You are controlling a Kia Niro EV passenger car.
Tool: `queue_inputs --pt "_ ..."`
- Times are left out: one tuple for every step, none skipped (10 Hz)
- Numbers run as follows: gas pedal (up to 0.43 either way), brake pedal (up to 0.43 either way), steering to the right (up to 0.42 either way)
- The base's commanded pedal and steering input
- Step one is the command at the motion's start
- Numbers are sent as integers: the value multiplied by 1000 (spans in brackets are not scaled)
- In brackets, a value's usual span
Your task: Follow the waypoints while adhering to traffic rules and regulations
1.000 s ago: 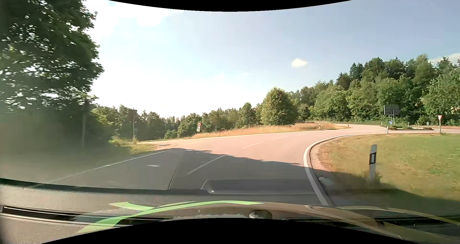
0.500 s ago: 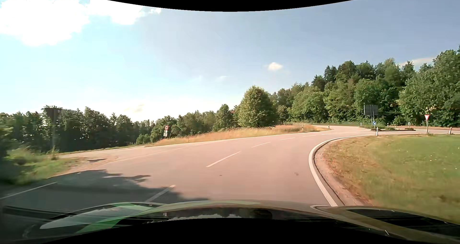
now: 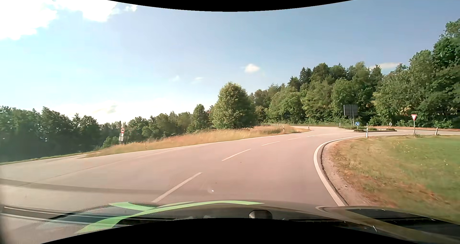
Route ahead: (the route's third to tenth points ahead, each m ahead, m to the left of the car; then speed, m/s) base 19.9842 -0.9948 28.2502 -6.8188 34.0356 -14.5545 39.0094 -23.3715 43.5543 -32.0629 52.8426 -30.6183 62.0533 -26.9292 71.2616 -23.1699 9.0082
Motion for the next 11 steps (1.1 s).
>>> queue_inputs --pt "39 0 114" --pt "39 0 115" --pt "47 0 115" --pt "47 0 115" --pt "47 0 115" --pt "47 0 115" --pt "47 0 116" --pt "47 0 116" --pt "47 0 116" --pt "47 0 116" --pt "47 0 116"
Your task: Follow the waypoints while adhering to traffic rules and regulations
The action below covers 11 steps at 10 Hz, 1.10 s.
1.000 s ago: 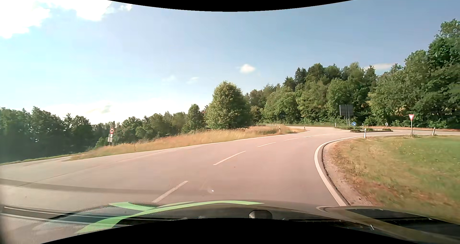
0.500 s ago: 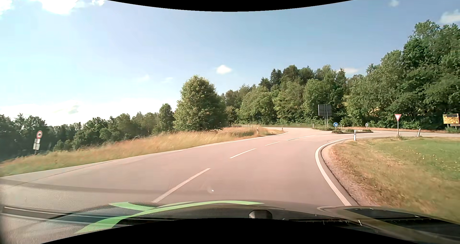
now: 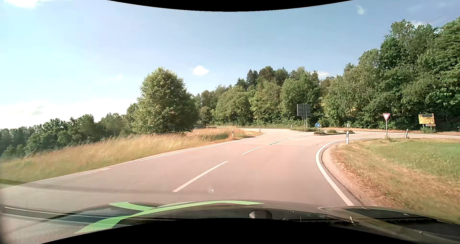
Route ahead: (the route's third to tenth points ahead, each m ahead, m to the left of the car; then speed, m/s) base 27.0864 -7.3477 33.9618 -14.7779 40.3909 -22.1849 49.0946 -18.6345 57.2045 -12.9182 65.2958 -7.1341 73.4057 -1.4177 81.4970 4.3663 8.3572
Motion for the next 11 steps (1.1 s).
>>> queue_inputs --pt "47 0 116" --pt "47 0 116" --pt "47 0 116" --pt "47 0 116" --pt "47 0 116" --pt "39 0 116" --pt "28 0 116" --pt "0 0 116" --pt "0 0 116" --pt "0 0 116" --pt "0 0 116"
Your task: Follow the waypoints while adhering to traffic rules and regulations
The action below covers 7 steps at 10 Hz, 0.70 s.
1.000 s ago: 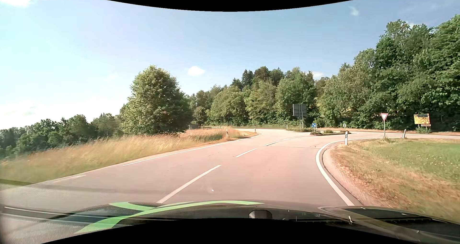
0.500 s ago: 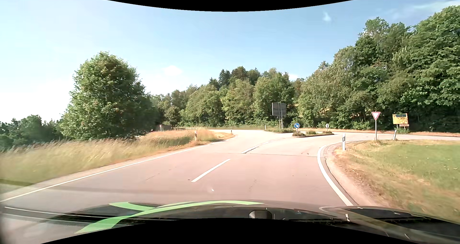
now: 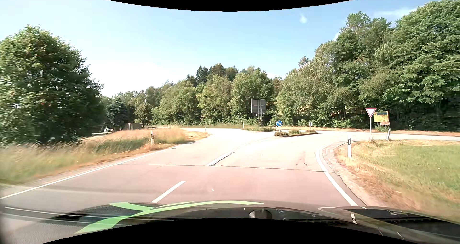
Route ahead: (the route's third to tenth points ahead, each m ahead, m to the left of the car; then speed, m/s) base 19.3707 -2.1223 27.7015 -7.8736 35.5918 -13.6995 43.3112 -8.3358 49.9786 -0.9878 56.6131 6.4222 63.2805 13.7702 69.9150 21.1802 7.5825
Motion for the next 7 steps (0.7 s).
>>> queue_inputs --pt "0 0 116" --pt "0 0 116" --pt "0 0 116" --pt "0 0 116" --pt "0 0 117" --pt "0 0 118" --pt "0 0 118"
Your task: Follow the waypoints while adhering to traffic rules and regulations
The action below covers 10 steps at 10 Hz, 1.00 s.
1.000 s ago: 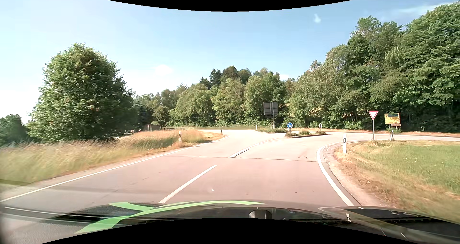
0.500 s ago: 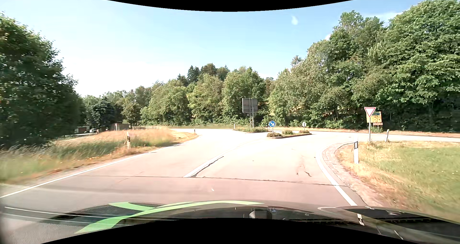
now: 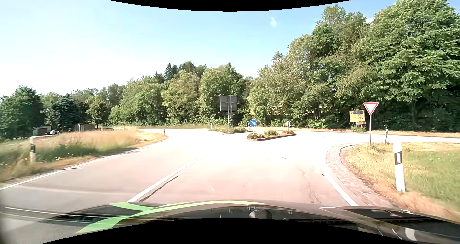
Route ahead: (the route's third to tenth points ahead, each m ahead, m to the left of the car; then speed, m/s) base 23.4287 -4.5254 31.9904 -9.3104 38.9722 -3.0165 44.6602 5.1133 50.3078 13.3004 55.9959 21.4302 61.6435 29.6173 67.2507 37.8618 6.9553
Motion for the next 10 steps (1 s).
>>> queue_inputs --pt "0 0 118" --pt "0 0 119" --pt "0 0 119" --pt "0 0 122" --pt "0 0 125" --pt "0 0 126" --pt "0 0 126" --pt "0 0 126" --pt "0 0 127" --pt "0 0 127"
